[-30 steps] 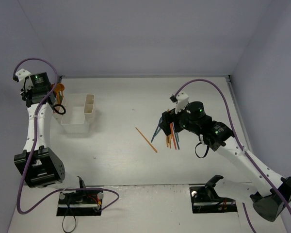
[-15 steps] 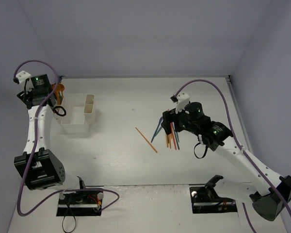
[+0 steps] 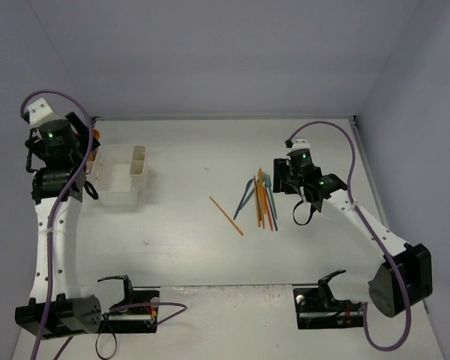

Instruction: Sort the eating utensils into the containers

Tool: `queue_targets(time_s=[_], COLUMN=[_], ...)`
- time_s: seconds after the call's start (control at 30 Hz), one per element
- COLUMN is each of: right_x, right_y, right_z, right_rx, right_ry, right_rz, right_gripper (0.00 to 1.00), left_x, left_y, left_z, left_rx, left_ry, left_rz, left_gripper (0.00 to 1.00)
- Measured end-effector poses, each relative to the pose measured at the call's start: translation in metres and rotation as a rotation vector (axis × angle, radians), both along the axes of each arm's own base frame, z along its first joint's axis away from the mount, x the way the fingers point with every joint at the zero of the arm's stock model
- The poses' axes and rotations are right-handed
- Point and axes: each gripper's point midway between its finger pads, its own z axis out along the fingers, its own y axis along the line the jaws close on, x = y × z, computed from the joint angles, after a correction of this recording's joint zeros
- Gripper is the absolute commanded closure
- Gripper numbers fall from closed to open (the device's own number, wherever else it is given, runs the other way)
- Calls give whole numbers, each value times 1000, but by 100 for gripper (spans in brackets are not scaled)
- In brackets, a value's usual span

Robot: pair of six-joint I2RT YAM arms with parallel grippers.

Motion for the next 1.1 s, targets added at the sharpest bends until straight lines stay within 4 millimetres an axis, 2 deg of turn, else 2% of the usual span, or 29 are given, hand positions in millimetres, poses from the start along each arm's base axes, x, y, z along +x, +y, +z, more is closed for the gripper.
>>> queue_targets(time_s=[0.07, 0.17, 0.3, 0.43, 0.57, 0.77, 1.1], right_x=[4, 8, 8, 10, 20, 37, 52], right_y=[-10, -18, -17, -13, -9, 0, 4], right_z=[-19, -46, -82, -108, -125, -136, -152], right_rx=[-11, -36, -57, -69, -78, -73, -79], right_ry=[54, 133, 234, 299, 336, 341, 336], right_rz=[-51, -88, -99, -105, -105, -96, -101], right_gripper=[54, 62, 64, 65, 66, 69, 83], left_x=[1, 0, -12, -31, -41, -44, -45], left_y=[-35, -89, -133, -153, -167, -180, -192], left_z=[7, 8, -8, -28, -35, -41, -49], left_rx=[-4, -29, -54, -69, -85, -100, -119], left_ry=[-16, -12, 40, 100, 118, 142, 166], left_rz=[-139, -362, -554, -645, -710, -763, -814], left_gripper=[28, 28, 27, 27, 27, 27, 27])
